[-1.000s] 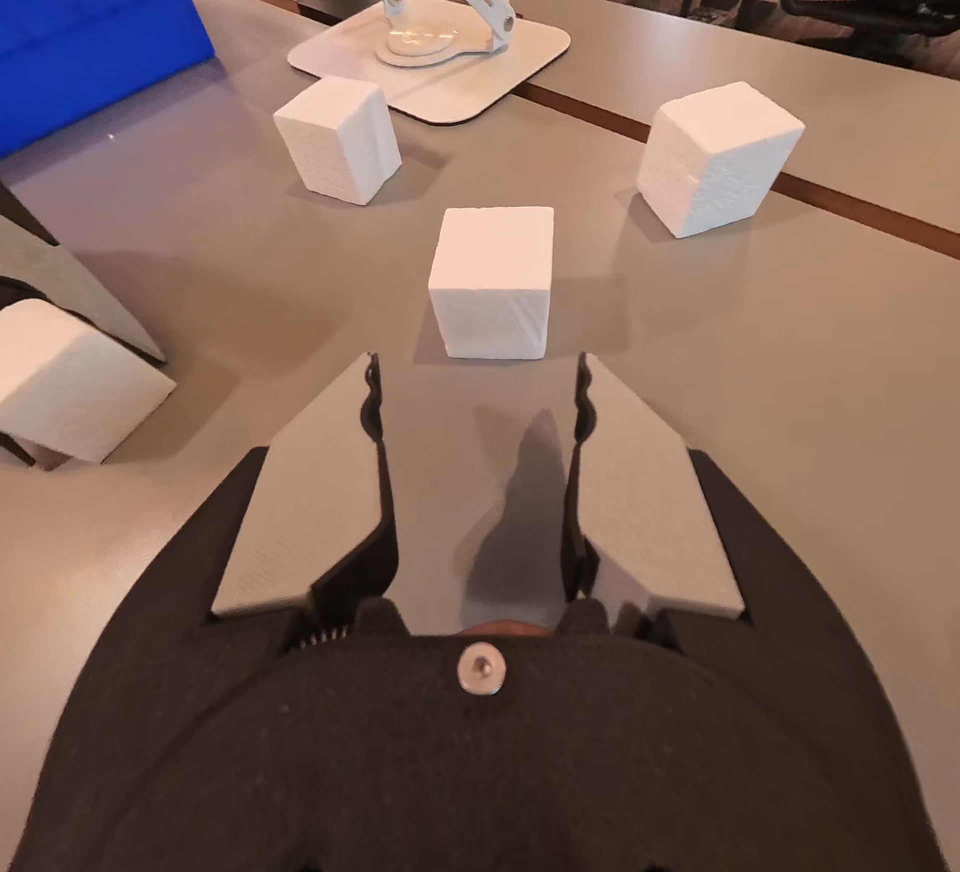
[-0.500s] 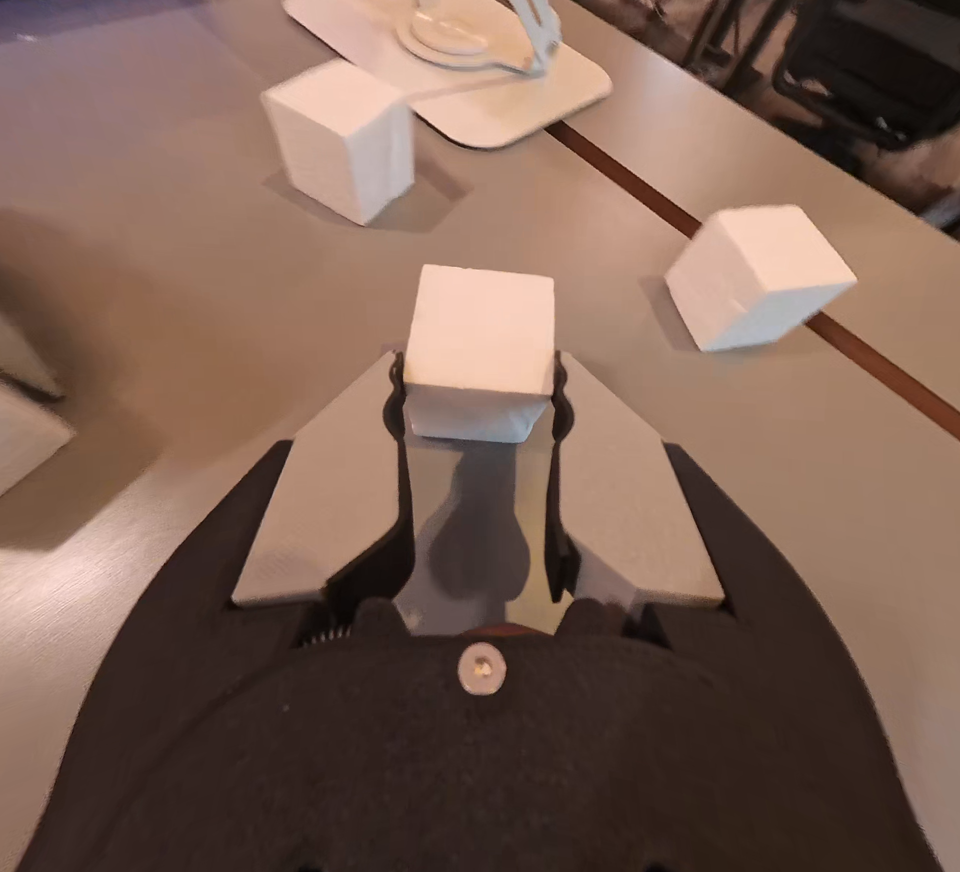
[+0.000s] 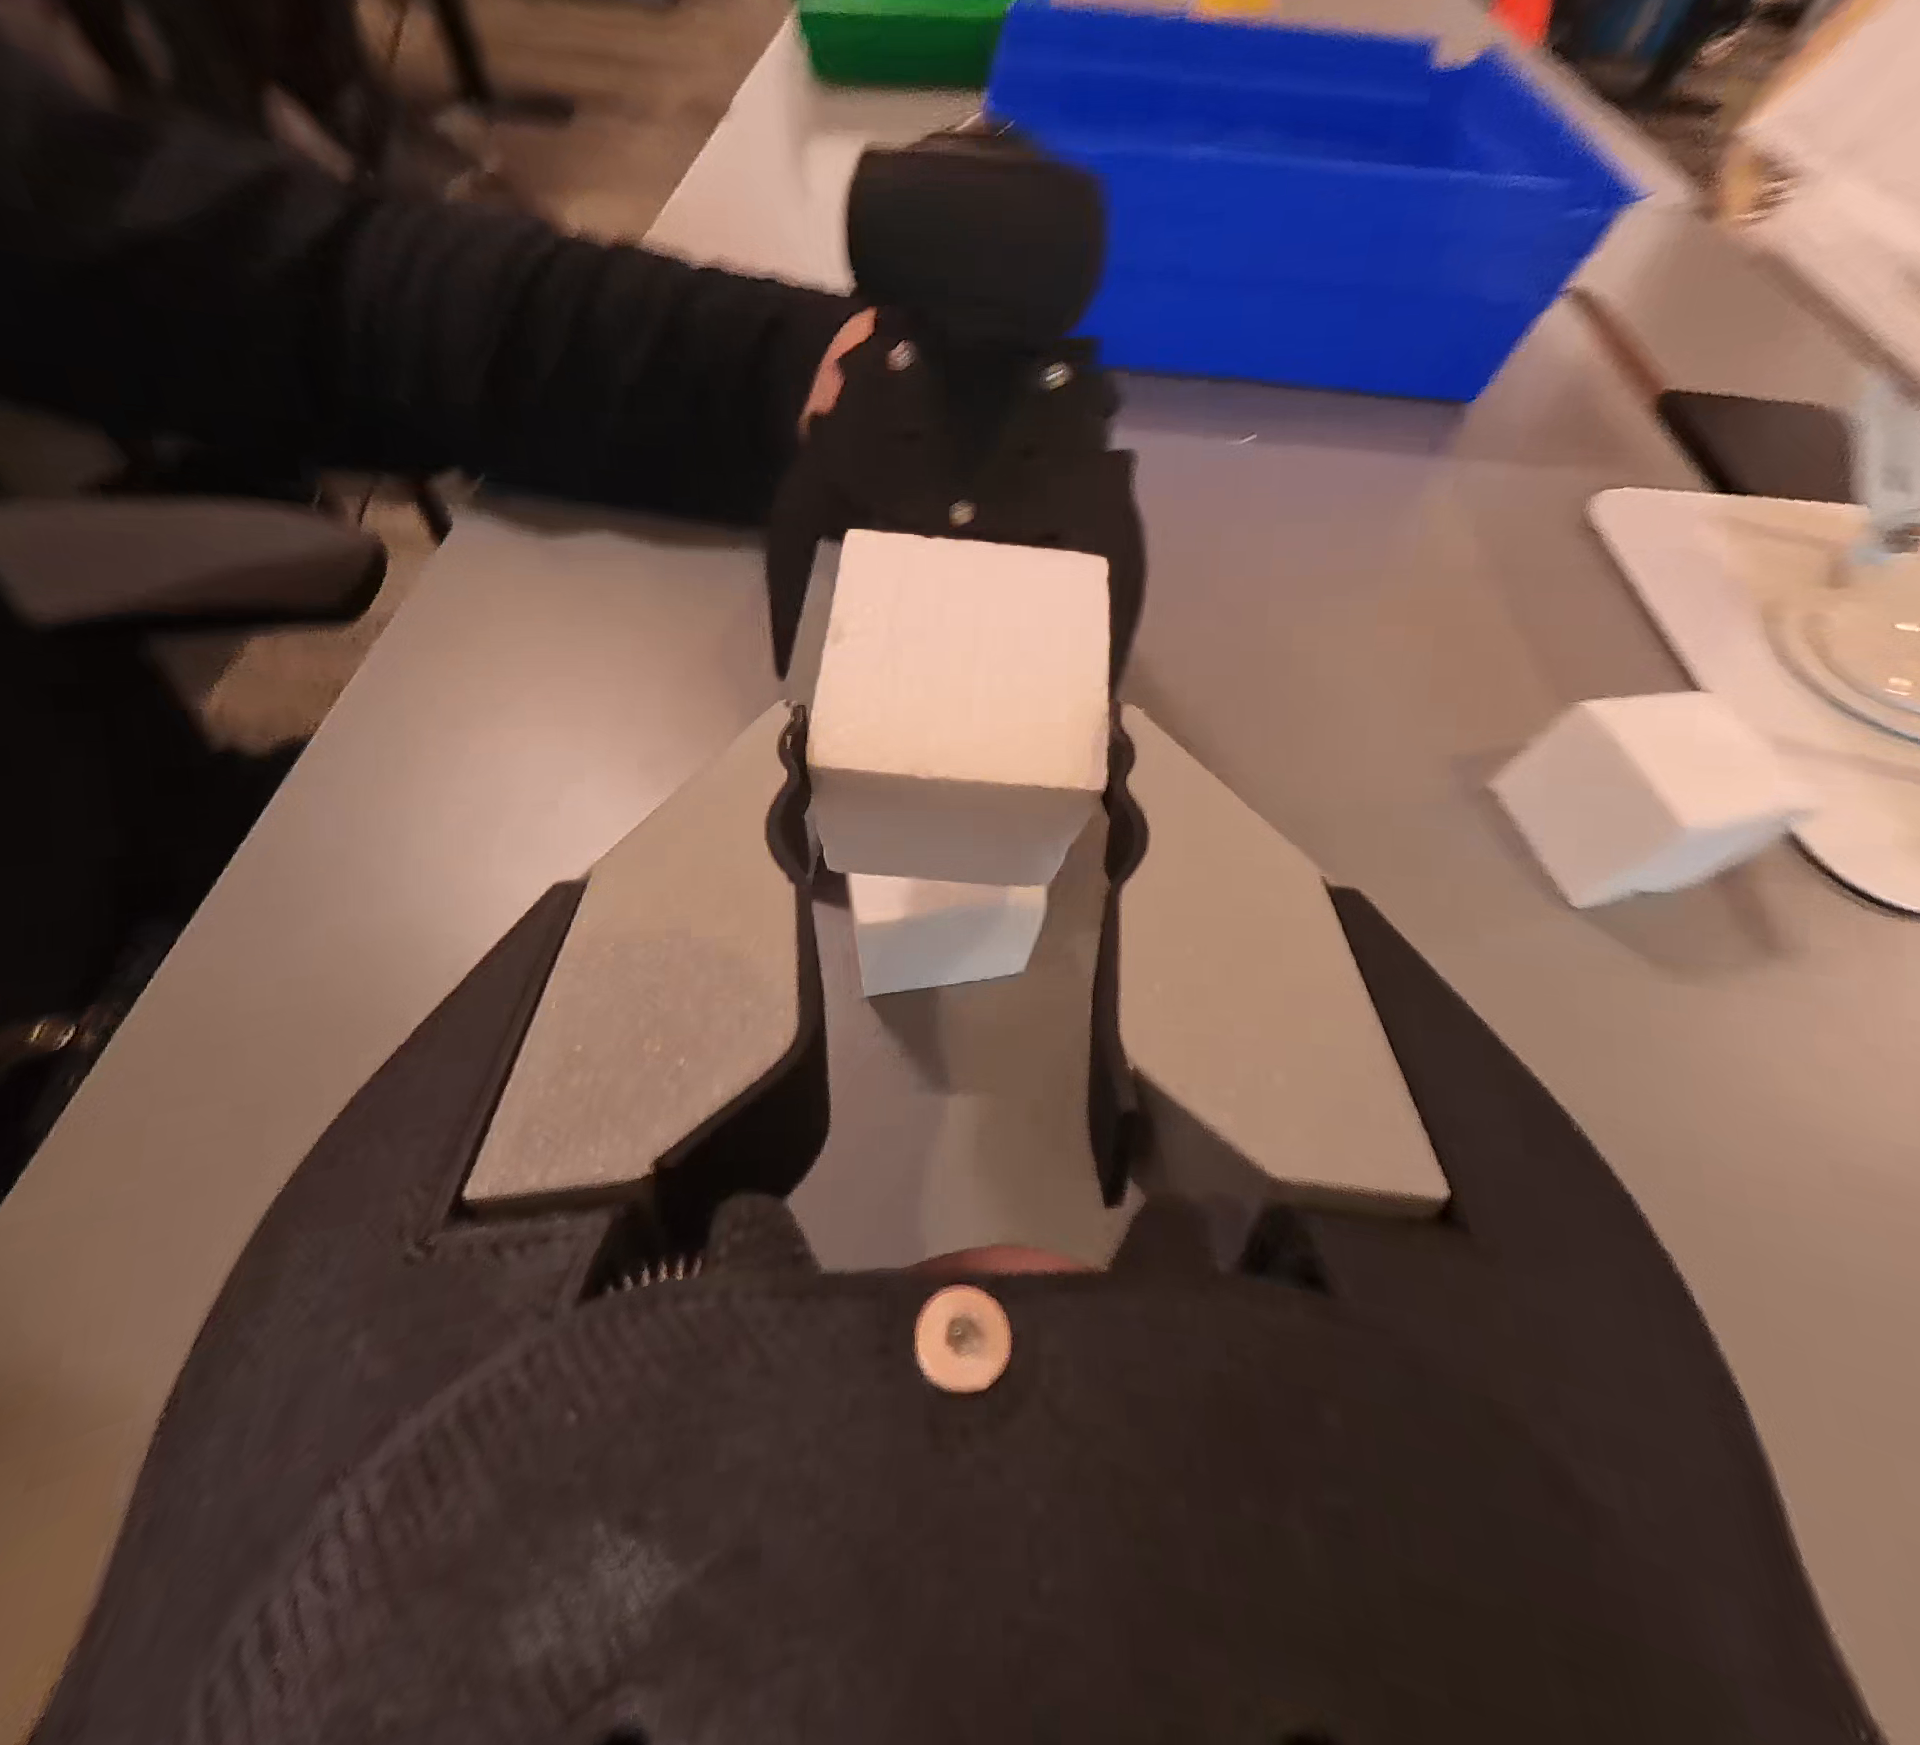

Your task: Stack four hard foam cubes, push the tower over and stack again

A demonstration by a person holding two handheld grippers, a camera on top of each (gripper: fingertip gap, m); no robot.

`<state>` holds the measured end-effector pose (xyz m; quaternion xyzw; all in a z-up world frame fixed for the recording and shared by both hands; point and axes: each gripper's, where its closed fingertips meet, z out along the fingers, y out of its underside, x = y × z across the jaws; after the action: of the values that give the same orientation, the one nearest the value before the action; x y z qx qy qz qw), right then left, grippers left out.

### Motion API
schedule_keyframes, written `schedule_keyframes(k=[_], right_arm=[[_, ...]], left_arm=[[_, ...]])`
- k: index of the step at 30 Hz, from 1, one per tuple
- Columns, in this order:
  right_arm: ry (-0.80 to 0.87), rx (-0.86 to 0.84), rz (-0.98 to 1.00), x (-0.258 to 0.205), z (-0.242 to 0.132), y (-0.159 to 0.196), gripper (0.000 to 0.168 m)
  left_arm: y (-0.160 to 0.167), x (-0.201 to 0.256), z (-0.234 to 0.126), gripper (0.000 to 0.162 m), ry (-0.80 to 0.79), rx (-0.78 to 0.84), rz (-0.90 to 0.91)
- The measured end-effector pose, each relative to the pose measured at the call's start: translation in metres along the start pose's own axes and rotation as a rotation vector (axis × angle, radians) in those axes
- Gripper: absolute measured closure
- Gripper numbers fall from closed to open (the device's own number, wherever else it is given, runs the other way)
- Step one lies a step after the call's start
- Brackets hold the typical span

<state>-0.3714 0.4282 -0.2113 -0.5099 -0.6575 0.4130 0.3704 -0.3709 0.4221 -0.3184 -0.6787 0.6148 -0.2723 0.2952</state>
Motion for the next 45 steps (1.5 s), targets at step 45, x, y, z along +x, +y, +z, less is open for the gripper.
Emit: schedule_keyframes(k=[45], right_arm=[[-0.1, -0.092, -0.007, -0.023, 0.013, 0.013, 0.099]], left_arm=[[-0.003, 0.024, 0.003, 0.101, 0.092, 0.001, 0.07]])
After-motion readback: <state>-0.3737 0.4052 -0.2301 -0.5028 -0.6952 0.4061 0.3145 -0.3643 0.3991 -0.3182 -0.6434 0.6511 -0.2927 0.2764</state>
